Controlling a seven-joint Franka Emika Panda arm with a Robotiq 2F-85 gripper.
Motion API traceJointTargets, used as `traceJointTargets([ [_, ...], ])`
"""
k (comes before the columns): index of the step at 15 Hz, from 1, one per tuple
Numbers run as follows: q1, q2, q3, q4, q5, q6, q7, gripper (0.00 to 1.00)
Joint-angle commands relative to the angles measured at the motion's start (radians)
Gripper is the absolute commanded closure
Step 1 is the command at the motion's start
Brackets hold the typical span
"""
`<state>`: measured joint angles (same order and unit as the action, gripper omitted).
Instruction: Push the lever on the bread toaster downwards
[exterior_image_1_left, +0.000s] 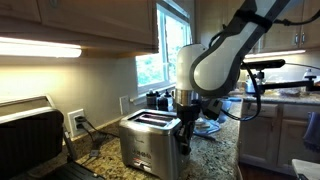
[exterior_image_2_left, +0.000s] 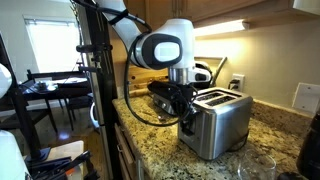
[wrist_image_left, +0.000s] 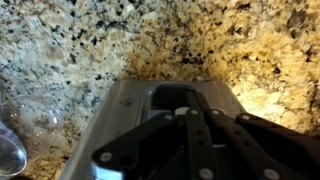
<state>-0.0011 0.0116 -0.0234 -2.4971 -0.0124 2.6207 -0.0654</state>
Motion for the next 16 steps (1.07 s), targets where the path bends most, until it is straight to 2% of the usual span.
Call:
traceJointTargets([
  [1, 0.009, -0.121, 0.022, 0.018, -0.077, -0.164, 0.130, 0.97],
  [5, 0.007, -0.225, 0.062, 0.062, -0.087, -0.358, 0.218, 0.97],
  [6, 0.007, -0.242, 0.068, 0.076, -0.072, -0.403, 0.226, 0.72],
  [7, 0.007, -0.256, 0.072, 0.083, -0.067, -0.432, 0.228, 0.71],
  [12, 0.004, -0.314, 0.069, 0.092, -0.046, -0.539, 0.212, 0.41],
  [16, 0.004, -0.342, 0.065, 0.088, -0.038, -0.582, 0.202, 0.15],
])
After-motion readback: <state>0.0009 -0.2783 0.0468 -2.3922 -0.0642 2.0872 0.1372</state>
